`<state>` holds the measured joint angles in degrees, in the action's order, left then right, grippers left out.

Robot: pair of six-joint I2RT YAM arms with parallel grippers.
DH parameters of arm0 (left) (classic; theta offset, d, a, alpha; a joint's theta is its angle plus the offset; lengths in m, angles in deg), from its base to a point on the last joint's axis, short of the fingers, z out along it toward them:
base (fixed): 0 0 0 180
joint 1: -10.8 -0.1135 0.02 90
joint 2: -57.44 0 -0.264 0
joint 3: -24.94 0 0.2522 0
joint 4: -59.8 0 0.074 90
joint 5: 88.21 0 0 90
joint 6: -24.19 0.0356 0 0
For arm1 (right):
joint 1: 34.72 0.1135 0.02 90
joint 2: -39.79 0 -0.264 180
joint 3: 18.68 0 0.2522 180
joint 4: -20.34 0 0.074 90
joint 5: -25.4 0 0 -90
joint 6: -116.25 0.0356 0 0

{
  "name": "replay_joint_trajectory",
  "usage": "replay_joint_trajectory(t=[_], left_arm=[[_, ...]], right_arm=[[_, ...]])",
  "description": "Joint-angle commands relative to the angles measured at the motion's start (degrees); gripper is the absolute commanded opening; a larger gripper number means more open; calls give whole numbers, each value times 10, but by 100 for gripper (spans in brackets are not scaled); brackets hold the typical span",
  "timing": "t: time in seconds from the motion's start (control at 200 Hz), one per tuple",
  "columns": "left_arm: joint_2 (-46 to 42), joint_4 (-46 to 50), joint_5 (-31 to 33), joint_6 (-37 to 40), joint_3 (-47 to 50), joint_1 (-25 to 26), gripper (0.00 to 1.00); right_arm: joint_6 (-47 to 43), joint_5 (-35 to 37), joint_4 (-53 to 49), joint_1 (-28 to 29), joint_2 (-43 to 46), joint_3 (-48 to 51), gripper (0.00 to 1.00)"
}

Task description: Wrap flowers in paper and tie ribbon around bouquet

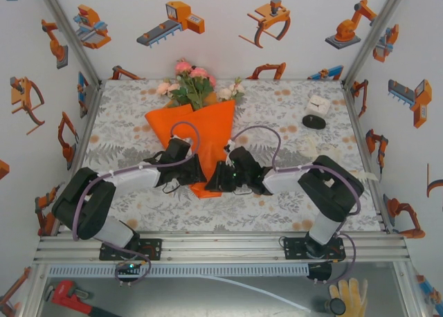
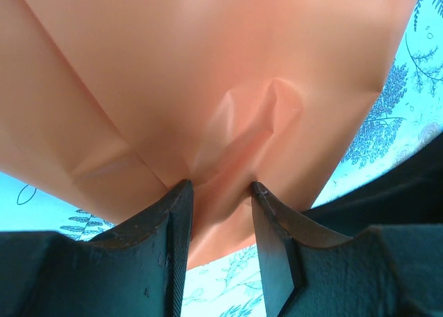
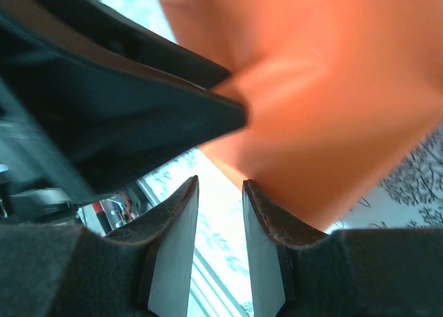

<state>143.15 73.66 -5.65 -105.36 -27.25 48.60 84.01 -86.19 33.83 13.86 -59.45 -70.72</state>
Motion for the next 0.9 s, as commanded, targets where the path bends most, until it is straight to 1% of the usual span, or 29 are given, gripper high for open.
replay_joint_trajectory(t=[0.0, 0.1, 0.195, 0.3, 0.416, 0.531, 0.601, 0.646, 0.716, 0.811, 0.896], left_arm=[[17, 34, 29, 20, 9, 2, 42], [14, 42, 36, 28, 7, 2, 41], [3, 57, 46, 41, 1, 2, 41], [-10, 60, 46, 52, -4, 1, 41], [-13, 71, 50, 54, -10, 1, 41], [-10, 72, 56, 51, -7, 1, 41], [-7, 68, 50, 48, -5, 2, 41], [-6, 65, 48, 46, -5, 3, 41], [-6, 64, 48, 43, -4, 3, 41], [-8, 65, 51, 44, -4, 3, 41], [-11, 70, 54, 47, -4, 3, 41]], right_arm=[[34, 18, 59, -3, -40, 37, 34], [34, 4, 62, -3, -62, 42, 34], [41, 3, 69, -1, -57, 59, 34], [39, 5, 62, -5, -18, 68, 34], [34, 2, 26, -13, 36, 35, 34], [36, 10, 25, -39, 57, 17, 34], [35, 20, 26, -57, 41, 14, 34], [41, 12, 39, -65, 18, 15, 34], [49, -3, 71, -62, -27, 21, 34], [73, -12, 124, -59, -82, 56, 33], [80, -9, 147, -59, -97, 81, 33]])
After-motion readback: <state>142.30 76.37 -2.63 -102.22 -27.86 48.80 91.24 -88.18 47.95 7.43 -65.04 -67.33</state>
